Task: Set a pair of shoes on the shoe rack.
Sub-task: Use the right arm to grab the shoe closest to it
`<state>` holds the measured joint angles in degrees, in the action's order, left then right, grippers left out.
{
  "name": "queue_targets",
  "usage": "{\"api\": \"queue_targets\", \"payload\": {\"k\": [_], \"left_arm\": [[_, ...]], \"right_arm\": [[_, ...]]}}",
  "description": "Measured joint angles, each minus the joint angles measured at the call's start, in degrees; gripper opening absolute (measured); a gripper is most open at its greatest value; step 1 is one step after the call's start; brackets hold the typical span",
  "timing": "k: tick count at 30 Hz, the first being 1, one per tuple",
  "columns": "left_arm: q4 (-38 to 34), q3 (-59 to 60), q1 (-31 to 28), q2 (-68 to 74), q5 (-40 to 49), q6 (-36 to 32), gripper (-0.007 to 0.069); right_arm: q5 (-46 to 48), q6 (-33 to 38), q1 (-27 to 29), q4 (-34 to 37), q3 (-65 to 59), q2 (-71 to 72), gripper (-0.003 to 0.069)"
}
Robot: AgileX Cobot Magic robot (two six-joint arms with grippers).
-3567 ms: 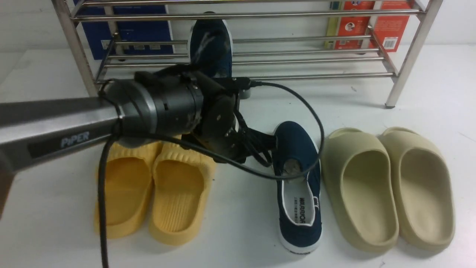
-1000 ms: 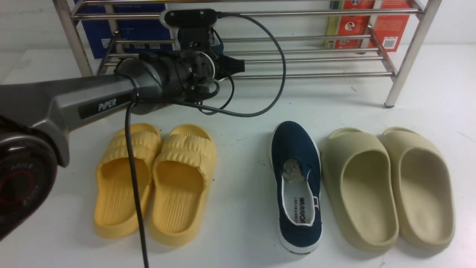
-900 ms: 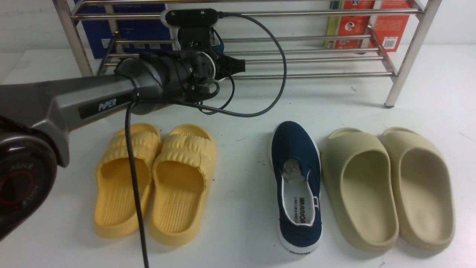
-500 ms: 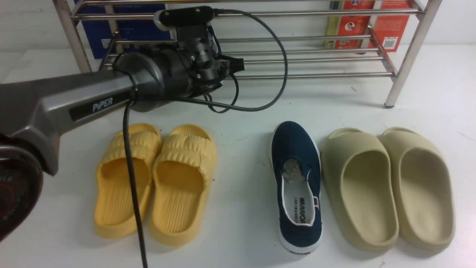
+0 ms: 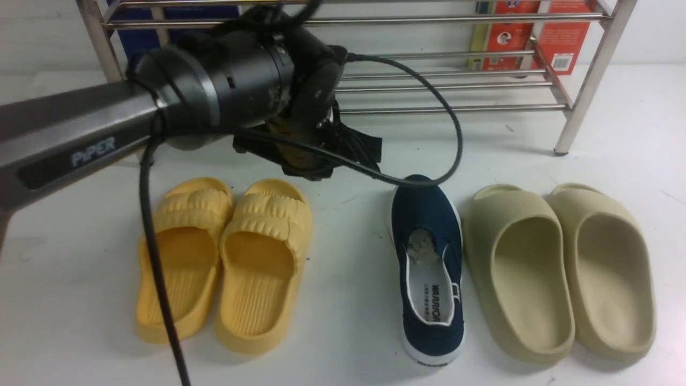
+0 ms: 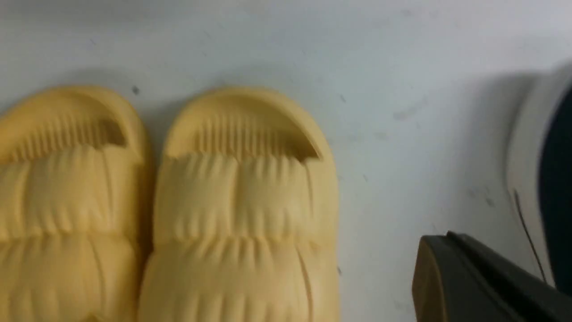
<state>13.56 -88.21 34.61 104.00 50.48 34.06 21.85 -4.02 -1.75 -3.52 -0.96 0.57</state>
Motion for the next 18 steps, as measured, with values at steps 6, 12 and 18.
{"api": "queue_targets", "payload": {"k": [6, 12, 18], "left_arm": [[-12.8, 6.6, 2.4, -6.1, 1.6, -11.7, -0.0013], [-13.6, 21.4, 4.1, -17.8, -7.4, -9.8, -0.0013], [-13.0, 38.0, 4.0, -36.5, -18.8, -8.3, -0.0013]], "right_arm": [[0.0, 0.0, 0.0, 0.0, 0.0, 0.0, 0.0239], [0.0, 0.0, 0.0, 0.0, 0.0, 0.0, 0.0239], [0.0, 0.0, 0.0, 0.0, 0.0, 0.0, 0.0239]]}}
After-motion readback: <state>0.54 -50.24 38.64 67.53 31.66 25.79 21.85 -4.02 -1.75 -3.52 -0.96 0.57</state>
